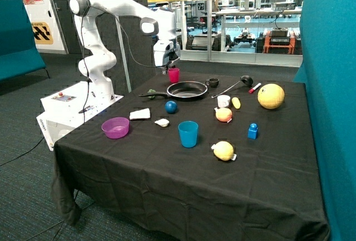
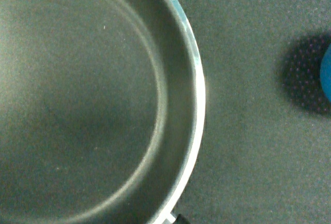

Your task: Clean the pan

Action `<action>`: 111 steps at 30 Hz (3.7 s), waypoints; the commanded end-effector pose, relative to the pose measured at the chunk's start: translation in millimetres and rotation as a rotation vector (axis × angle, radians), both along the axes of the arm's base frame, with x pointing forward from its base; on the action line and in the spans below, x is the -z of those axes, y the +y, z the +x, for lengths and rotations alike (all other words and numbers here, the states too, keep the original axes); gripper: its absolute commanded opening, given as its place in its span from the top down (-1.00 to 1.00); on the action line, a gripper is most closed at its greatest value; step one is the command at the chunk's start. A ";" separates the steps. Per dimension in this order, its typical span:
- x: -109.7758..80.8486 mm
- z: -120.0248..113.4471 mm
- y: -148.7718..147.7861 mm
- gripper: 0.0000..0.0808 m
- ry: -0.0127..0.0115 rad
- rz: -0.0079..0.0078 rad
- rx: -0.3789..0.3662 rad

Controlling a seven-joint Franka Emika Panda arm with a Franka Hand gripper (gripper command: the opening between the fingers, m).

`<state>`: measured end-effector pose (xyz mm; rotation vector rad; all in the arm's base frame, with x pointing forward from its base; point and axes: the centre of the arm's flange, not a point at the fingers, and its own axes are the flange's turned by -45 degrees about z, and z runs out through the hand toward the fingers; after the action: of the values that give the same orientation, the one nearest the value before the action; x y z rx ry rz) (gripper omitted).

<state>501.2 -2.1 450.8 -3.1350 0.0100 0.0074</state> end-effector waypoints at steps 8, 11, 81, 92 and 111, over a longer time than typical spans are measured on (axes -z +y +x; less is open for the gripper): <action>0.2 -1.4 -1.6 -0.57 -0.0052 -0.0061 -0.162; -0.7 -1.5 -2.0 -0.51 -0.0053 -0.0061 -0.166; 55.4 -23.8 -107.5 -0.69 -0.0060 -0.0055 -0.420; 70.7 -30.4 -129.4 -0.71 -0.0061 -0.0054 -0.433; 98.1 -41.4 -172.7 -0.72 -0.0060 -0.0055 -0.396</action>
<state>466.5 -154.2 364.9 -3.0780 -0.6310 0.0037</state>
